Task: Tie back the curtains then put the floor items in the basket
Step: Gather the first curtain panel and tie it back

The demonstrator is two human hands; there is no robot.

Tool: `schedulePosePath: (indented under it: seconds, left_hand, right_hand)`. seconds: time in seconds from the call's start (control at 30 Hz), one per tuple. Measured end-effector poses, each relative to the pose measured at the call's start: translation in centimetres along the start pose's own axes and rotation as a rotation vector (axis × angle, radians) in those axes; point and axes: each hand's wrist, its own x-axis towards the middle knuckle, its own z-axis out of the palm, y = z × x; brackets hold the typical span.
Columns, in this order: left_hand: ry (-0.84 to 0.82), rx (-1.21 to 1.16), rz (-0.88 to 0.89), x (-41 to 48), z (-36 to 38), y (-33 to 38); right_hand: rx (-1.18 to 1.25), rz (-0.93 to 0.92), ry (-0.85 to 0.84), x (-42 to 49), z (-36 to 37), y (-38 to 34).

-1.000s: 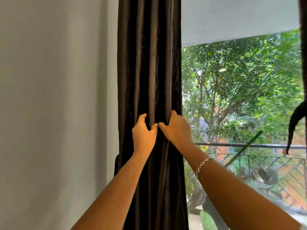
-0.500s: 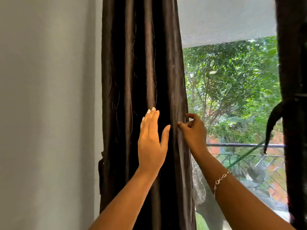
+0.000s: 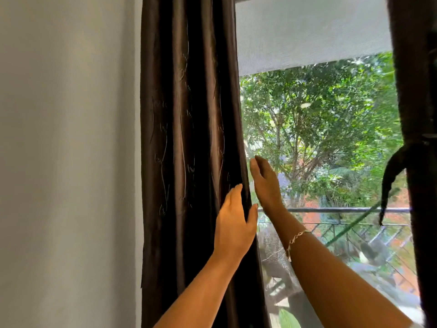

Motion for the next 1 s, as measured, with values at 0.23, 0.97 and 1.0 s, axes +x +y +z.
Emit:
schedulePosePath:
  seconds: [0.23,0.97,1.0]
  left_hand:
    - [0.108,0.000,0.108,-0.9,-0.3,-1.1]
    - [0.134,0.021,-0.227,-4.1,1.6,-1.7]
    - [0.108,0.043,-0.217,-4.4,1.8,-1.8]
  right_hand:
    - [-0.347,-0.085,0.008,-0.8,0.8,0.9]
    - [-0.412,0.093,-0.290,-6.1,-0.1,2.3]
    - [-0.346,0.109,-0.294,-6.4,0.0,2.2]
